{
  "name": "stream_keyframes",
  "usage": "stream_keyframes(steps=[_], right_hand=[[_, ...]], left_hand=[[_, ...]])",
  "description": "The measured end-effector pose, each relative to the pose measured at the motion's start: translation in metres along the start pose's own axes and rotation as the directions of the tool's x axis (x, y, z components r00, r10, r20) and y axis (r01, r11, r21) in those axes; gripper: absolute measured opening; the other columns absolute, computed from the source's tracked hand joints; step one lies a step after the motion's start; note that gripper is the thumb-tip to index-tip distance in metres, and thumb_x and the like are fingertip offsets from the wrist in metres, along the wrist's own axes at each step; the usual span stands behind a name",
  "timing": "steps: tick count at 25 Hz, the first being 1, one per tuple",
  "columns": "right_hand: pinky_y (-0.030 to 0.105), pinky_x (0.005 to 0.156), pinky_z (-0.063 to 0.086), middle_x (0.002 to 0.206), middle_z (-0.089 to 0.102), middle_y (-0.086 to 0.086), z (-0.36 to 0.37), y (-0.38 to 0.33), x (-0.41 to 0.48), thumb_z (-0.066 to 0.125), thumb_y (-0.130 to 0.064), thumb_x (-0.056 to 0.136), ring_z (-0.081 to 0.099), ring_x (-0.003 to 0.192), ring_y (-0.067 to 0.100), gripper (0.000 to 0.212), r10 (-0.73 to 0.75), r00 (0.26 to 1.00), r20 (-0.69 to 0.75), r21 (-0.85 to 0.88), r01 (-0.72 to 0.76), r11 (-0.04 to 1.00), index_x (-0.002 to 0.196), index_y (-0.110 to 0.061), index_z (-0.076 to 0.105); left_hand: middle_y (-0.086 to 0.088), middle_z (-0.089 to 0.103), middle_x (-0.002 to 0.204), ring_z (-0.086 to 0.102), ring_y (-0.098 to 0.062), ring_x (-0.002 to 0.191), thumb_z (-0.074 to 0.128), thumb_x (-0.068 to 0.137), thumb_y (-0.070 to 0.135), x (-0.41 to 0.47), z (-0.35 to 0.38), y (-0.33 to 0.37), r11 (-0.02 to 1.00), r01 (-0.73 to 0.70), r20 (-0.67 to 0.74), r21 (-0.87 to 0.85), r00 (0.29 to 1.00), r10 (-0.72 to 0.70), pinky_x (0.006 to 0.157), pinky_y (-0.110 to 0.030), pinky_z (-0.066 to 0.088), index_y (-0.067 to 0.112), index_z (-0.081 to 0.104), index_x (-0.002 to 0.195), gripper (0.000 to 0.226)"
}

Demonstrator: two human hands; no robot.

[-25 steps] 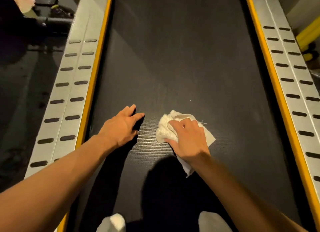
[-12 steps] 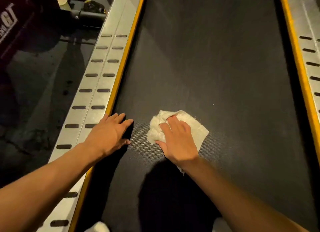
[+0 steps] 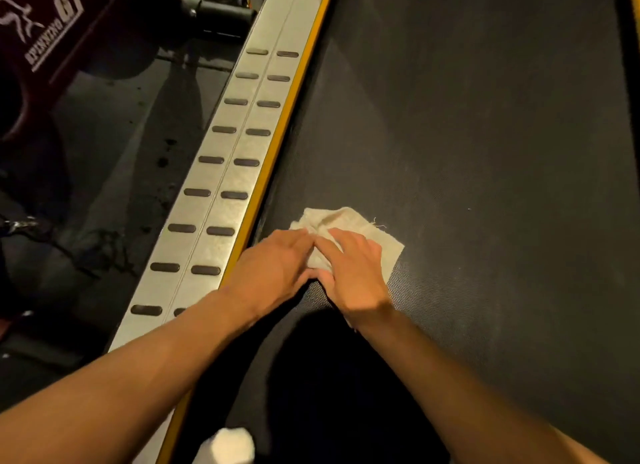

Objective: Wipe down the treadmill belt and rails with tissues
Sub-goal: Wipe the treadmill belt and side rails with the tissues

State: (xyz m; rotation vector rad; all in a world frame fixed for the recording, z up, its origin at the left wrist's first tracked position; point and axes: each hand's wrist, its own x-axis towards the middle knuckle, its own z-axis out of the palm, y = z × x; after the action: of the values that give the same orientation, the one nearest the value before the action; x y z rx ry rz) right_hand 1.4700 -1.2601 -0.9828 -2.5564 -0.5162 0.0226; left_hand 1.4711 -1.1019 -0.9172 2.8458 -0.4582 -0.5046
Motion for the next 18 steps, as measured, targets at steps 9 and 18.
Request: stream_keyframes(steps=[9,18], right_hand=[[0.041,0.109,0.03,0.132,0.057,0.014,-0.001,-0.003,-0.008,0.065,-0.034,0.085,0.05,0.126,0.032,0.043,-0.058,0.997,0.057,0.015,0.058,0.998,0.125,-0.019,0.062],[0.043,0.102,0.043,0.133,0.058,0.003,0.003,-0.02,-0.038,0.065,-0.032,0.078,0.053,0.124,0.028,0.051,-0.089,0.99,0.11,0.007,0.089,0.996,0.127,-0.022,0.059]], left_hand=[[-0.007,0.06,0.095,0.056,-0.022,0.079,0.062,0.085,0.026,-0.022,0.002,-0.031,0.973,-0.187,-0.005,0.137,0.982,0.19,0.06,-0.04,0.055,0.01,0.065,0.098,0.021],[-0.002,0.058,0.08,0.053,-0.017,0.065,0.049,0.082,0.032,-0.048,0.007,-0.025,0.971,-0.198,-0.026,0.135,0.979,0.203,0.055,-0.032,0.05,0.014,0.065,0.081,0.024]])
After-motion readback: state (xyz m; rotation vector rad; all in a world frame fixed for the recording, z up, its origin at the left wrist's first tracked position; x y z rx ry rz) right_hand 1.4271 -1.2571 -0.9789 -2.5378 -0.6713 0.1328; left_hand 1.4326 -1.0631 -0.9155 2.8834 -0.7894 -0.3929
